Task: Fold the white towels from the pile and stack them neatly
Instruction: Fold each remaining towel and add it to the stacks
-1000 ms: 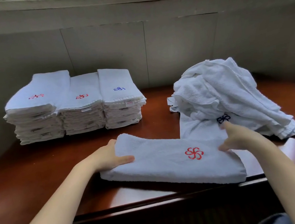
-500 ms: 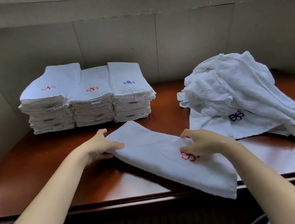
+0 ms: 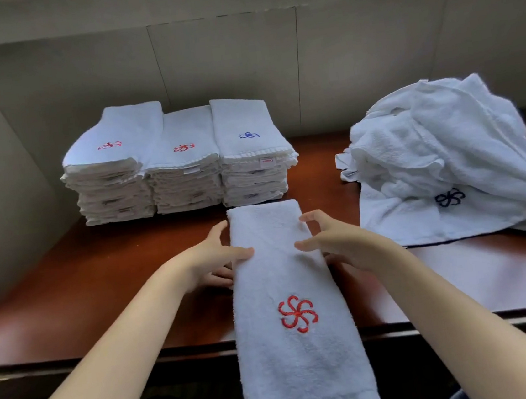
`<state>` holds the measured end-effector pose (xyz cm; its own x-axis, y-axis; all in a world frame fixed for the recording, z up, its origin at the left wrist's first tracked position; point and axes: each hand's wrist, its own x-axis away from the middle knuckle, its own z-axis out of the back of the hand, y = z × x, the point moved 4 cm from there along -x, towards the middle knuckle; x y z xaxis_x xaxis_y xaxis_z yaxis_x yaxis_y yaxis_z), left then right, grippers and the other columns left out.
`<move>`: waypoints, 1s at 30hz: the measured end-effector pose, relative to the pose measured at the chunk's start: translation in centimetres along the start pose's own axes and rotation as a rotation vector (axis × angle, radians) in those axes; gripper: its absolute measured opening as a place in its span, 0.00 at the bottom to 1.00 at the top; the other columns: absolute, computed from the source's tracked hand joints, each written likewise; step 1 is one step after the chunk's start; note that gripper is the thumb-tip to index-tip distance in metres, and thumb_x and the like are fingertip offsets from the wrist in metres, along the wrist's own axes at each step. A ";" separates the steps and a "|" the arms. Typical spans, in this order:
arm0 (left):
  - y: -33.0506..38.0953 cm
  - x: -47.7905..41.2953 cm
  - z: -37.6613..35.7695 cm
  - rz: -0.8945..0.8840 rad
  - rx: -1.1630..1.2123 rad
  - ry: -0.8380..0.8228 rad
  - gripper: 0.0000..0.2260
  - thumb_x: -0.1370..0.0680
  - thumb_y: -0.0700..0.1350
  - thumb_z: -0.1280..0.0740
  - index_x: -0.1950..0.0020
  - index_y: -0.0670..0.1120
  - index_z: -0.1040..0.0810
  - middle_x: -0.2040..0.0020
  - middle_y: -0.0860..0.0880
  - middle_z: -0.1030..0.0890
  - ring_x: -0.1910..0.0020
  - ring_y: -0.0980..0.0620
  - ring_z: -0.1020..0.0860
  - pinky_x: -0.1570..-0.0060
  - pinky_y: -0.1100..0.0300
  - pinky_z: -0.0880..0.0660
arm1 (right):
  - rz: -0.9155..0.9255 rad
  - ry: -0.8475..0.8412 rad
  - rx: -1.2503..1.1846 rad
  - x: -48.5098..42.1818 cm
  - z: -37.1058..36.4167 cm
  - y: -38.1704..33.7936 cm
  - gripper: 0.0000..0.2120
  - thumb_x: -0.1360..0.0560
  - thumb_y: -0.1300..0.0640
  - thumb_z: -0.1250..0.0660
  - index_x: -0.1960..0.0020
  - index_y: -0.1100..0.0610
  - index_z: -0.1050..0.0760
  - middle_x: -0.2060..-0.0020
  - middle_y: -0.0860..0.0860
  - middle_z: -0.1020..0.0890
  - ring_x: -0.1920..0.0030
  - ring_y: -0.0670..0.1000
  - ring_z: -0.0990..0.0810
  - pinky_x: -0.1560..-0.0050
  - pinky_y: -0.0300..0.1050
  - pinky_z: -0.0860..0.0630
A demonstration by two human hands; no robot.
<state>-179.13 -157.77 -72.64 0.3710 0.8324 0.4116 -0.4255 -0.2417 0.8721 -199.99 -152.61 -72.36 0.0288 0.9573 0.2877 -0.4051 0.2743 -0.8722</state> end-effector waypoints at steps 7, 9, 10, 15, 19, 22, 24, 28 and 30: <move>-0.3 0.9 0.4 -0.172 0.051 -0.194 0.23 0.22 0.37 0.34 0.29 0.54 0.32 0.41 0.48 0.19 0.42 0.51 0.20 0.42 0.54 0.23 | 0.050 -0.289 -0.378 0.1 -0.5 0.0 0.23 0.29 0.74 0.37 0.40 0.53 0.22 0.43 0.54 0.21 0.50 0.53 0.21 0.51 0.43 0.25; -0.1 1.1 0.8 -0.198 0.053 -0.185 0.22 0.22 0.36 0.35 0.30 0.51 0.30 0.39 0.48 0.20 0.41 0.51 0.21 0.38 0.52 0.26 | 0.099 -0.265 -0.367 0.3 -0.6 -0.3 0.27 0.30 0.76 0.37 0.39 0.51 0.23 0.44 0.58 0.21 0.49 0.54 0.20 0.50 0.44 0.22; 0.1 1.4 1.2 -0.215 0.065 -0.177 0.21 0.23 0.35 0.34 0.31 0.50 0.29 0.38 0.48 0.21 0.40 0.51 0.22 0.38 0.52 0.26 | 0.122 -0.257 -0.353 0.5 -0.7 -0.6 0.28 0.30 0.76 0.36 0.39 0.49 0.23 0.45 0.58 0.21 0.50 0.54 0.19 0.52 0.44 0.21; 3.1 4.3 3.6 -0.369 0.109 -0.098 0.22 0.25 0.33 0.33 0.33 0.48 0.27 0.36 0.45 0.23 0.38 0.48 0.22 0.38 0.50 0.26 | 0.289 -0.214 -0.329 1.7 -1.0 -4.0 0.31 0.30 0.76 0.35 0.38 0.46 0.25 0.46 0.55 0.21 0.50 0.52 0.18 0.60 0.45 0.20; 7.0 6.8 6.1 -0.485 0.133 -0.087 0.24 0.28 0.38 0.31 0.33 0.50 0.27 0.39 0.48 0.19 0.41 0.49 0.21 0.43 0.54 0.23 | 0.380 -0.206 -0.443 2.2 0.3 -9.0 0.31 0.31 0.78 0.35 0.39 0.48 0.23 0.47 0.56 0.19 0.49 0.54 0.17 0.57 0.48 0.19; 11.5 6.1 9.7 -0.536 0.121 -0.052 0.21 0.24 0.36 0.34 0.33 0.52 0.27 0.41 0.49 0.19 0.45 0.50 0.19 0.51 0.56 0.19 | 0.453 -0.215 -0.453 -0.2 1.9 -14.7 0.30 0.32 0.78 0.36 0.40 0.50 0.22 0.51 0.55 0.16 0.52 0.55 0.16 0.60 0.45 0.19; 15.9 4.0 13.3 -0.614 0.085 0.092 0.21 0.23 0.36 0.34 0.32 0.51 0.28 0.40 0.49 0.20 0.51 0.55 0.17 0.61 0.61 0.20 | 0.486 -0.202 -0.458 -3.8 3.4 -19.3 0.27 0.31 0.77 0.37 0.40 0.52 0.24 0.53 0.55 0.17 0.55 0.53 0.16 0.62 0.44 0.19; 21.8 -3.5 20.3 -0.532 0.189 0.448 0.24 0.19 0.44 0.38 0.24 0.46 0.42 0.49 0.46 0.22 0.65 0.58 0.20 0.73 0.67 0.27 | 0.461 -0.033 -0.523 -15.2 5.4 -26.9 0.20 0.25 0.72 0.39 0.37 0.55 0.31 0.53 0.56 0.22 0.68 0.50 0.19 0.69 0.41 0.21; 20.9 -8.0 21.6 -0.274 0.064 0.454 0.26 0.18 0.52 0.41 0.23 0.43 0.43 0.34 0.43 0.26 0.43 0.50 0.21 0.61 0.62 0.22 | 0.301 -0.056 -0.452 -21.3 4.1 -26.5 0.12 0.22 0.66 0.41 0.40 0.57 0.32 0.54 0.57 0.25 0.68 0.53 0.21 0.70 0.42 0.21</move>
<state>-173.15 -180.28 -52.00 0.0612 0.9979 0.0233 -0.3063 -0.0034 0.9519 -193.59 -180.66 -53.82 -0.0812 0.9967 0.0088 0.0451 0.0125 -0.9989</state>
